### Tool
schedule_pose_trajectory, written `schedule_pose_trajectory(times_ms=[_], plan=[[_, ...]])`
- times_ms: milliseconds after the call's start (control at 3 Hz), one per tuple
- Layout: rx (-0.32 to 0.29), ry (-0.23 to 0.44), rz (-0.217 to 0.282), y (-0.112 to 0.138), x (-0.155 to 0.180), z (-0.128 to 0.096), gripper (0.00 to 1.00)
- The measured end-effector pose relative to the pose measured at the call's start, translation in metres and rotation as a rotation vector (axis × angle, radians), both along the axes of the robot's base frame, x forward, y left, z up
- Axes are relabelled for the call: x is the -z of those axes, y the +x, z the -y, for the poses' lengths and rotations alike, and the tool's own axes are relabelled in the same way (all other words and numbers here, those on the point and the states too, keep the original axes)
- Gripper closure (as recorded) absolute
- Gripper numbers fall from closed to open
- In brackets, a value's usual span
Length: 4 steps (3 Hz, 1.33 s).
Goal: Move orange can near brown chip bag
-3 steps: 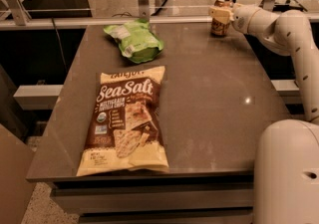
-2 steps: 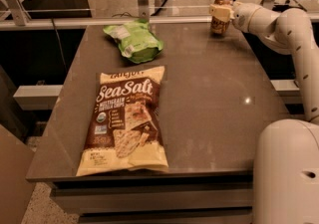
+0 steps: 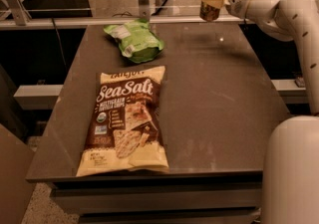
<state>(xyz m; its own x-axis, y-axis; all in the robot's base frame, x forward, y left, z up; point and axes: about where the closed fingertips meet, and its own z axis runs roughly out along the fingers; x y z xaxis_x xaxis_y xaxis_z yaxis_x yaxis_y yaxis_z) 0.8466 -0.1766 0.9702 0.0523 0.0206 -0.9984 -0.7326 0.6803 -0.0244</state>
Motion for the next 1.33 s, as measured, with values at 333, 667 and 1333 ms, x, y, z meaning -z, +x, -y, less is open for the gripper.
schedule_pose_trajectory(times_ms=[333, 667, 1333], plan=[[-0.117, -0.02, 0.054, -0.044, -0.034, -0.044, 1.0], [-0.116, -0.019, 0.054, -0.044, -0.033, -0.044, 1.0], [-0.279, -0.042, 0.048, -0.098, -0.033, -0.085, 1.0]])
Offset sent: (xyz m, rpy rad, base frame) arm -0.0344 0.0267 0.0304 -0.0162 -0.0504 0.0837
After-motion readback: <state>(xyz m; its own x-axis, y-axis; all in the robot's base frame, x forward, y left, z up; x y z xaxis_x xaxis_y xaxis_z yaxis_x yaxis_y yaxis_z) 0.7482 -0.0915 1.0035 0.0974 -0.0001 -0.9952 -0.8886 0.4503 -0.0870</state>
